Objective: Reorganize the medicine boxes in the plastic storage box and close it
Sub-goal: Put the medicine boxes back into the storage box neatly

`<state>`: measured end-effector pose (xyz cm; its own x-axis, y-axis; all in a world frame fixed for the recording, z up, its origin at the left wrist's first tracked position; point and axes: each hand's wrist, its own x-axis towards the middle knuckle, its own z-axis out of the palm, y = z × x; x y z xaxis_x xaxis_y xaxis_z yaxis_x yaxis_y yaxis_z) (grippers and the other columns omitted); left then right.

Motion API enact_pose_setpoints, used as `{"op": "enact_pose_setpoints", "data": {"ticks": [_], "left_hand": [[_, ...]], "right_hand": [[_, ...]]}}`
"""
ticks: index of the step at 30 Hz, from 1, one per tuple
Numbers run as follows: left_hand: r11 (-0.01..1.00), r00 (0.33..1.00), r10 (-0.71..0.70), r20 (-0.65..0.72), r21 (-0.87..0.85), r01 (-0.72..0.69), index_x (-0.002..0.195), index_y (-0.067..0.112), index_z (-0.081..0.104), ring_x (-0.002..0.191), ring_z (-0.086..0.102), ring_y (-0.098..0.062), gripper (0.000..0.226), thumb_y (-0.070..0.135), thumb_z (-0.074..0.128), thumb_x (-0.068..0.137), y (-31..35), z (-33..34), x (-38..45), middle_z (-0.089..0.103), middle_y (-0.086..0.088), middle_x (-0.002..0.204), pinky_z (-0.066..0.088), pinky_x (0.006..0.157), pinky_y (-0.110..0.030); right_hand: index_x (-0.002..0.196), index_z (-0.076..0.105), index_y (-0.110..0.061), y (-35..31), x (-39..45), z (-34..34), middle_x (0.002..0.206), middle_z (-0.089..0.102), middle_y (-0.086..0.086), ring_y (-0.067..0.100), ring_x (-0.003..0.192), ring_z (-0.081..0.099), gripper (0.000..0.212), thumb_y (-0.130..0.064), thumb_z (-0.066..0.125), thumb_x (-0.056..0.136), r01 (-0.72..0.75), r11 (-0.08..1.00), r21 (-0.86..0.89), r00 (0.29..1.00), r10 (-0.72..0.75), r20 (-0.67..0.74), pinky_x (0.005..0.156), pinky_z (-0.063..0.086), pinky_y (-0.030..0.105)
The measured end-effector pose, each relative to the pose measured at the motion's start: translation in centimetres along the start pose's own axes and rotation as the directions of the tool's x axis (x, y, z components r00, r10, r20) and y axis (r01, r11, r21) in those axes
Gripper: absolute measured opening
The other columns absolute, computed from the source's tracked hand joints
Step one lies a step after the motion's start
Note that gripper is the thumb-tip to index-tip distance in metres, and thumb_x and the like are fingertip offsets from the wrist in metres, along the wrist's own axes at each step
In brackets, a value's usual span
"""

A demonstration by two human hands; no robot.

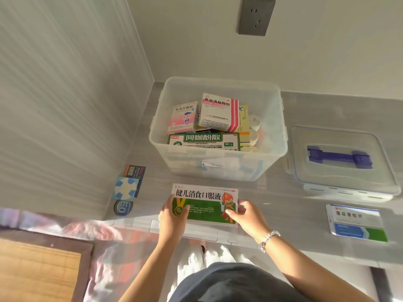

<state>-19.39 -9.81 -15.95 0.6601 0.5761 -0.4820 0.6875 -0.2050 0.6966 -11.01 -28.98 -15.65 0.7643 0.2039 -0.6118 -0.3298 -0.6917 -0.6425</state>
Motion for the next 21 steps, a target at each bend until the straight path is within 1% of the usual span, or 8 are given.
{"op": "enact_pose_setpoints", "data": {"ticks": [3, 5, 8, 10, 13, 15, 17, 21], "left_hand": [[0.999, 0.999, 0.008, -0.033, -0.038, -0.009, 0.130, 0.021, 0.044, 0.107, 0.059, -0.025, 0.050, 0.024, 0.064, 0.084, 0.2, -0.6, -0.5, 0.065, -0.003, 0.112, 0.051, 0.086, -0.042], [0.999, 0.997, 0.008, -0.074, -0.048, -0.012, 0.133, 0.018, 0.043, 0.114, 0.054, -0.025, 0.058, 0.025, 0.068, 0.082, 0.3, -1.2, -1.1, 0.062, -0.006, 0.117, 0.047, 0.094, -0.046], [0.995, 0.991, -0.007, -0.136, -0.103, -0.007, 0.135, 0.016, 0.046, 0.114, 0.053, -0.025, 0.061, 0.025, 0.071, 0.079, 0.7, -2.5, -2.3, 0.058, -0.008, 0.120, 0.045, 0.097, -0.047], [0.992, 0.983, 0.020, -0.180, -0.117, -0.041, 0.128, 0.018, 0.054, 0.105, 0.056, -0.023, 0.053, 0.024, 0.071, 0.079, 1.2, -3.8, -3.2, 0.060, -0.006, 0.112, 0.048, 0.093, -0.046], [0.975, 0.957, 0.063, -0.284, -0.185, -0.119, 0.117, 0.026, 0.060, 0.095, 0.056, -0.013, 0.042, 0.021, 0.073, 0.077, 2.6, -5.9, -4.8, 0.059, 0.007, 0.100, 0.048, 0.088, -0.040], [0.943, 0.942, 0.076, -0.326, -0.285, -0.174, 0.108, 0.033, 0.061, 0.095, 0.059, -0.011, 0.039, 0.018, 0.075, 0.075, 4.0, -7.3, -5.8, 0.063, 0.007, 0.102, 0.051, 0.087, -0.038], [0.902, 0.925, 0.119, -0.360, -0.351, -0.252, 0.098, 0.042, 0.063, 0.092, 0.063, -0.010, 0.039, 0.015, 0.077, 0.073, 5.6, -8.7, -6.6, 0.067, 0.001, 0.104, 0.056, 0.081, -0.034], [0.866, 0.892, 0.220, -0.396, -0.342, -0.365, 0.095, 0.052, 0.062, 0.094, 0.065, -0.016, 0.041, 0.020, 0.076, 0.074, 8.9, -10.9, -7.8, 0.067, 0.003, 0.103, 0.055, 0.076, -0.038]], "right_hand": [[0.113, 0.055, -0.011, 0.3, -0.6, 0.0, 0.107, 0.065, 0.003, 0.013, 0.086, 0.064, 0.041, -0.028, 0.070, 0.079, -0.004, 0.999, 0.053, 1.000, 0.005, -0.013, 0.069, 0.054, 0.026], [0.113, 0.054, -0.016, 0.5, -1.3, -0.1, 0.108, 0.061, 0.001, 0.012, 0.082, 0.063, 0.035, -0.022, 0.068, 0.081, 0.007, 0.997, 0.075, 1.000, -0.006, -0.021, 0.066, 0.055, 0.025], [0.106, 0.055, -0.019, 0.1, -2.9, -0.4, 0.097, 0.063, -0.002, 0.006, 0.073, 0.061, 0.031, -0.020, 0.070, 0.080, 0.063, 0.990, 0.125, 0.996, -0.054, -0.074, 0.053, 0.047, 0.014], [0.101, 0.055, -0.019, -0.5, -4.0, -0.8, 0.095, 0.063, -0.002, 0.010, 0.077, 0.063, 0.033, -0.020, 0.075, 0.075, 0.108, 0.982, 0.156, 0.988, -0.088, -0.130, 0.057, 0.044, 0.013], [0.103, 0.057, -0.018, -2.3, -6.0, -1.6, 0.094, 0.064, 0.002, 0.017, 0.081, 0.064, 0.040, -0.016, 0.079, 0.069, 0.196, 0.962, 0.191, 0.966, -0.155, -0.209, 0.069, 0.050, 0.024], [0.100, 0.056, -0.025, -3.6, -7.4, -2.4, 0.092, 0.067, 0.000, 0.012, 0.079, 0.066, 0.040, -0.016, 0.079, 0.069, 0.261, 0.939, 0.224, 0.949, -0.207, -0.237, 0.072, 0.054, 0.028], [0.095, 0.052, -0.037, -5.0, -8.5, -3.4, 0.088, 0.068, -0.009, 0.002, 0.076, 0.066, 0.040, -0.021, 0.078, 0.070, 0.316, 0.914, 0.254, 0.935, -0.255, -0.246, 0.066, 0.053, 0.020], [0.096, 0.054, -0.038, -7.5, -9.8, -5.5, 0.085, 0.065, -0.007, -0.002, 0.073, 0.064, 0.039, -0.023, 0.077, 0.069, 0.390, 0.845, 0.366, 0.914, -0.308, -0.262, 0.058, 0.050, 0.013]]}}
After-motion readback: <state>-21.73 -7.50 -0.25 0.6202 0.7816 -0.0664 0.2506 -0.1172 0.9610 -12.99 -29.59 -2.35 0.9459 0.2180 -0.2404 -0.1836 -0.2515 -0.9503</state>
